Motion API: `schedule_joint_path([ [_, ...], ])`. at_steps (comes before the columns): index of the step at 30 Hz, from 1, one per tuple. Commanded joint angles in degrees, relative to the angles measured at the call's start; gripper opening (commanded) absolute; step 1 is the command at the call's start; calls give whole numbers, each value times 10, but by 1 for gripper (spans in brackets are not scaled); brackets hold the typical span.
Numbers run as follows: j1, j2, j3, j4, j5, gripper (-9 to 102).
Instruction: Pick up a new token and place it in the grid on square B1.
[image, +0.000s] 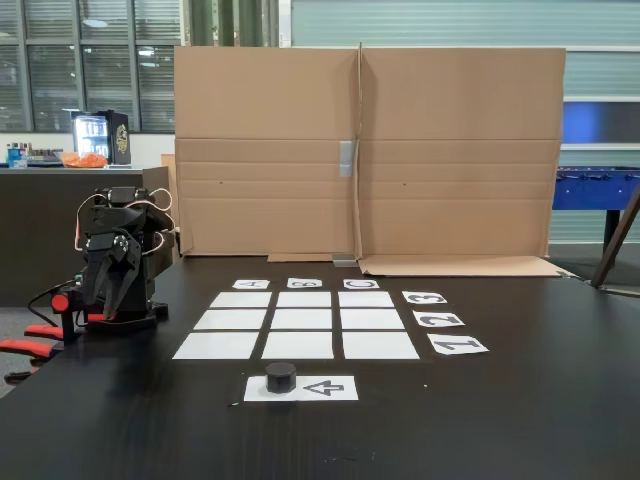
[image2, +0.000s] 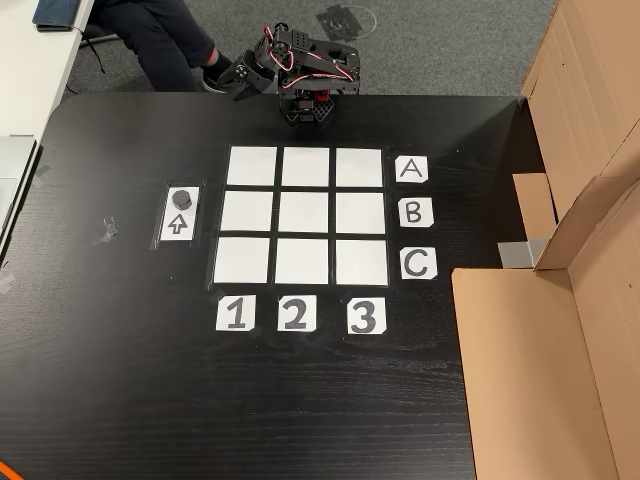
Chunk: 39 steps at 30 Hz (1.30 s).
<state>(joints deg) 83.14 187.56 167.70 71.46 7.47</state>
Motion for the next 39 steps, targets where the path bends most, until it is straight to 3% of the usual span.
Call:
schedule_joint_path([
  [1,8,-82,-138,-25,-122,9],
  [10,11,-94,-154,-19,-121,9],
  [21,9,-235,-259,-18,-121,9],
  [32,-23,-507,-498,41,-123,10],
  [39,-62,-638,-648,97,-126,15],
])
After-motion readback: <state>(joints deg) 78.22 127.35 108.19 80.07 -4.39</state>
